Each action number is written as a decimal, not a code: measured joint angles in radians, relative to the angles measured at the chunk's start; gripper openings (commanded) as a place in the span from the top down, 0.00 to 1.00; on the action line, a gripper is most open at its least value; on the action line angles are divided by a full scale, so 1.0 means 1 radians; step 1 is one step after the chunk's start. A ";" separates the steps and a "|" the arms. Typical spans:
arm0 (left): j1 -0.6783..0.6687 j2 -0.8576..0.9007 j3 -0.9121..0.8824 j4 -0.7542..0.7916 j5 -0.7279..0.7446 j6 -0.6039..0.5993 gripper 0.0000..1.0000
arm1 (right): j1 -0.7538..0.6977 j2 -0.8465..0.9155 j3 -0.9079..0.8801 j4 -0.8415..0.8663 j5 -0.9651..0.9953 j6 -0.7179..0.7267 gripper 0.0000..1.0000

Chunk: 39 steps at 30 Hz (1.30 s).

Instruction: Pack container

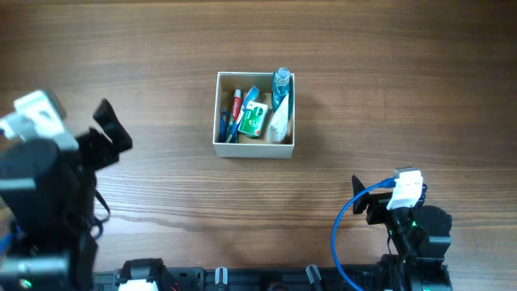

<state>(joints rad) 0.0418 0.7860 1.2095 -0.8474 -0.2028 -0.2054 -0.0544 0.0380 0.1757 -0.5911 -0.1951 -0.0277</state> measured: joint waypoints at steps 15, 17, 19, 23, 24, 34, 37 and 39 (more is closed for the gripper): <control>0.001 -0.552 -0.712 0.108 0.074 0.037 0.00 | 0.000 -0.001 -0.003 0.000 0.000 0.000 0.00; 0.001 -0.599 -0.780 0.121 0.093 0.037 0.00 | 0.000 -0.001 -0.003 0.000 0.000 0.000 0.00; 0.001 -0.632 -0.836 0.132 0.117 0.040 0.00 | 0.000 -0.001 -0.003 0.000 0.000 0.000 0.00; 0.001 -0.662 -0.913 0.167 0.165 0.040 0.00 | 0.000 -0.001 -0.003 0.000 0.000 0.000 0.00; 0.001 -0.668 -0.929 0.171 0.177 0.040 0.00 | 0.000 -0.001 -0.003 0.000 0.000 0.000 0.00; -0.028 -0.732 -0.983 0.183 0.201 0.043 0.00 | 0.000 -0.001 -0.003 0.000 0.000 0.000 0.00; -0.051 -0.763 -1.010 0.202 0.201 0.043 0.00 | 0.000 -0.001 -0.003 0.000 0.000 0.000 0.00; -0.068 -0.770 -1.026 0.216 0.201 0.043 0.00 | 0.000 -0.001 -0.003 0.000 0.000 0.000 0.00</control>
<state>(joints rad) -0.0257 0.0158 0.1833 -0.6315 -0.0013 -0.1623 -0.0544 0.0372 0.1722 -0.5907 -0.1951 -0.0277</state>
